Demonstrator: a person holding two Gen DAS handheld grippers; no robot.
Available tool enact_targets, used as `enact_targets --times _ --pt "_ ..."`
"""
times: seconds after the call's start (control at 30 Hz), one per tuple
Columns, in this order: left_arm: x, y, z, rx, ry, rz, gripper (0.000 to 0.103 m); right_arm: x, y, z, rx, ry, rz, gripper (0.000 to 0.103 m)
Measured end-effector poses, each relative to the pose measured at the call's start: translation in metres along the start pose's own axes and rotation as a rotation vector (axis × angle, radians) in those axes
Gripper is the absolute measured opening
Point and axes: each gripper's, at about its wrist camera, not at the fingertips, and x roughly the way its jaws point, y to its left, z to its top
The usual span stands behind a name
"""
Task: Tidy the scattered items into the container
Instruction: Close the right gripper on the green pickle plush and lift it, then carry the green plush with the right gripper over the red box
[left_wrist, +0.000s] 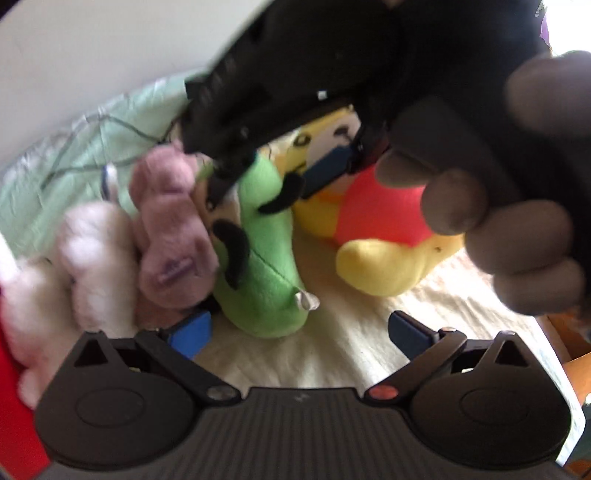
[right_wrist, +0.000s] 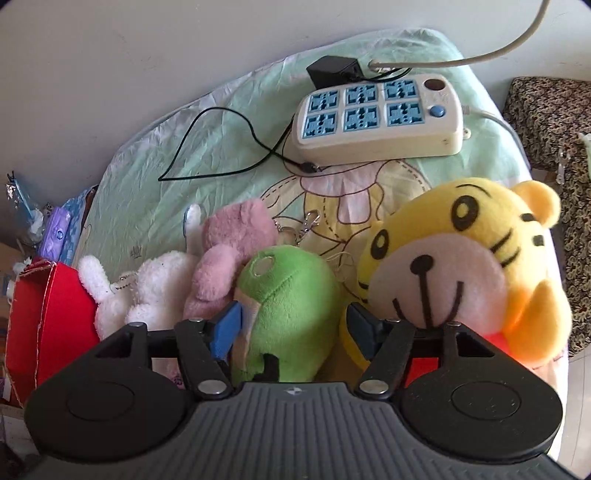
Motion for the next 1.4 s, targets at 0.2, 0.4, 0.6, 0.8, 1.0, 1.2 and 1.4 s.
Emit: enact_targets --times 0.2,0.4,0.6,0.8,1.0,1.2,1.4 --pt "0.013 -0.002 0.005 0.004 -0.001 0.059 0.067 0.007 0.006 -0.002 -0.024 0.008 -0.009 0.064" --pt "-0.002 0.003 0.006 -0.027 -0.016 0.052 0.045 -0.009 0.004 -0.006 0.025 -0.021 -0.02 0.057" --pt "-0.039 -0.012 0.0 0.004 -0.076 0.037 0.045 -0.044 0.011 -0.018 0.063 -0.095 -0.039 0.057" --pt "-0.08 -0.028 -0.004 0.037 -0.146 0.034 0.045 -0.082 0.018 -0.031 0.073 -0.174 -0.01 0.057" --pt "-0.115 -0.043 -0.005 0.047 -0.214 0.08 0.045 -0.11 0.031 -0.038 0.056 -0.232 0.044 0.057" --pt "-0.149 -0.031 -0.009 0.008 -0.268 0.16 0.045 -0.121 0.055 -0.037 0.007 -0.267 0.139 0.057" --pt "-0.176 -0.002 -0.023 -0.059 -0.287 0.247 0.045 -0.112 0.096 -0.034 -0.038 -0.256 0.235 0.057"
